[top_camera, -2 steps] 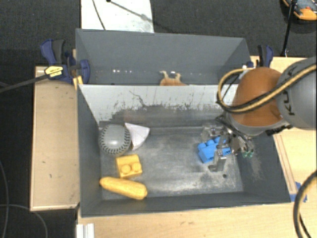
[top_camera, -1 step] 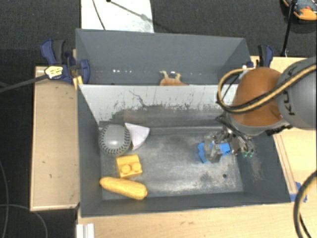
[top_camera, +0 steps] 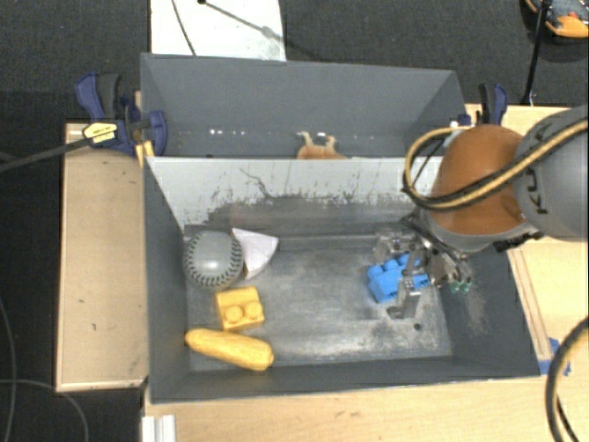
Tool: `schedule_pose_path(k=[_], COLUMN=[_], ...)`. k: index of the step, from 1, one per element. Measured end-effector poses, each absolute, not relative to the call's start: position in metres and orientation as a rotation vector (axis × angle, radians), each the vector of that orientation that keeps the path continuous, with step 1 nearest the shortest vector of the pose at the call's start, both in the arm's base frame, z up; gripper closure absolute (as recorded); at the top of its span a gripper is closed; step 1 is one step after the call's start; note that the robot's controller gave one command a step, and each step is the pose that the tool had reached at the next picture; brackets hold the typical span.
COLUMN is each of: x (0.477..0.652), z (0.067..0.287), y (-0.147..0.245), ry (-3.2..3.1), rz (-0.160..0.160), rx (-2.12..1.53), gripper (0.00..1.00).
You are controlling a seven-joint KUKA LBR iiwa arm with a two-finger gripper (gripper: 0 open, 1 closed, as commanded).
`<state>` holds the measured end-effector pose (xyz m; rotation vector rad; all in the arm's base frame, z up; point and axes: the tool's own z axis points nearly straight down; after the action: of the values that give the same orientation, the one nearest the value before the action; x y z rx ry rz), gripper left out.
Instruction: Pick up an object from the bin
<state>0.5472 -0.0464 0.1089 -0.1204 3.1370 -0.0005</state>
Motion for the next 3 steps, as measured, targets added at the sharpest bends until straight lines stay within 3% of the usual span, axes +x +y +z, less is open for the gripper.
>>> schedule_pose_path(k=[1, 2, 3], x=[0.5472, 0.5472, 0.5472], z=[0.1089, 0.1089, 0.1089], y=[-0.0464, -0.0463, -0.0463], ry=[3.137, 3.137, 3.137], rz=[-0.001, 0.000, -0.001], rx=[-0.123, -0.124, -0.122], gripper=[1.00, 0.00, 0.00])
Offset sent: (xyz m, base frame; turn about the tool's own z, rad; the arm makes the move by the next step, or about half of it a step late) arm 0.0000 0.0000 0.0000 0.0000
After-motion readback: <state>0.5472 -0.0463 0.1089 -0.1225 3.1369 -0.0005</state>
